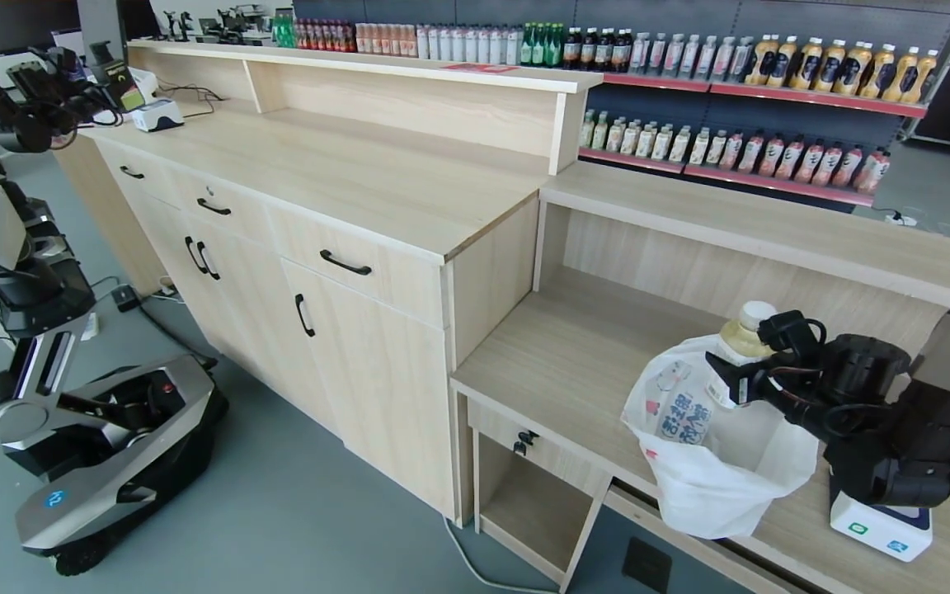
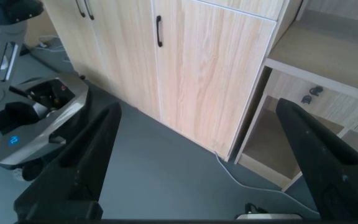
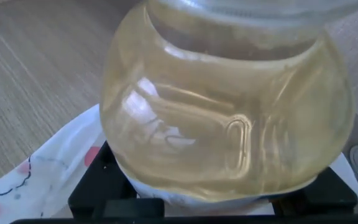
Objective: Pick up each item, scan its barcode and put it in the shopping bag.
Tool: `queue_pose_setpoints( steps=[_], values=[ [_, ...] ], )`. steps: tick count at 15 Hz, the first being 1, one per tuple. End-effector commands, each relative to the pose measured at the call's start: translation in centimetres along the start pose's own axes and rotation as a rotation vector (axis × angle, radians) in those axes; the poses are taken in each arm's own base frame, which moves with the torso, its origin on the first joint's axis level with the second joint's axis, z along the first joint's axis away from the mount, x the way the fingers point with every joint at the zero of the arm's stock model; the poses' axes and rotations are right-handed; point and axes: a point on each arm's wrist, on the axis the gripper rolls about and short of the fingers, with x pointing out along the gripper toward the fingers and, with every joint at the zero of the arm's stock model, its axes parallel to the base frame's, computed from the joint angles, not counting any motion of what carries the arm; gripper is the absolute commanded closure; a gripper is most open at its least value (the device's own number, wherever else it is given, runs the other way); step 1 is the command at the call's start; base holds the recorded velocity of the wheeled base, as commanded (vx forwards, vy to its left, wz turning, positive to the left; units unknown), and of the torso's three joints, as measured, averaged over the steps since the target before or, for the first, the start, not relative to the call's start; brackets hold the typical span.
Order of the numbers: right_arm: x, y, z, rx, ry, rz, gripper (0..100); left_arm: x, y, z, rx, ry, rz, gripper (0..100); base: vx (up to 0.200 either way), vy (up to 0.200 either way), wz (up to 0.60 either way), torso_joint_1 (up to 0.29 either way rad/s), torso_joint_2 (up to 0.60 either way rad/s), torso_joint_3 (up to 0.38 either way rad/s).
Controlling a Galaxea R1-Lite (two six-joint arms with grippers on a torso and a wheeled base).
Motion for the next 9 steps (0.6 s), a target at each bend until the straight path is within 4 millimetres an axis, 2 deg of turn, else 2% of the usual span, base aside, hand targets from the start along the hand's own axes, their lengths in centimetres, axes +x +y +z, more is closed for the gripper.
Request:
queue_pose_setpoints(
  steps=[1,9],
  values=[
    [1.9,0.0,-2.0,0.003,0.005,0.0,100,0.0,0.0,0.0,0.0,-0.001,0.0,0,0.0,0.0,0.0,0.0,0.0,0.0],
    [4.0,0.2,-4.8,0.009,0.017,0.002,100,0.0,0.0,0.0,0.0,-0.001,0.0,0,0.0,0.0,0.0,0.0,0.0,0.0]
  ],
)
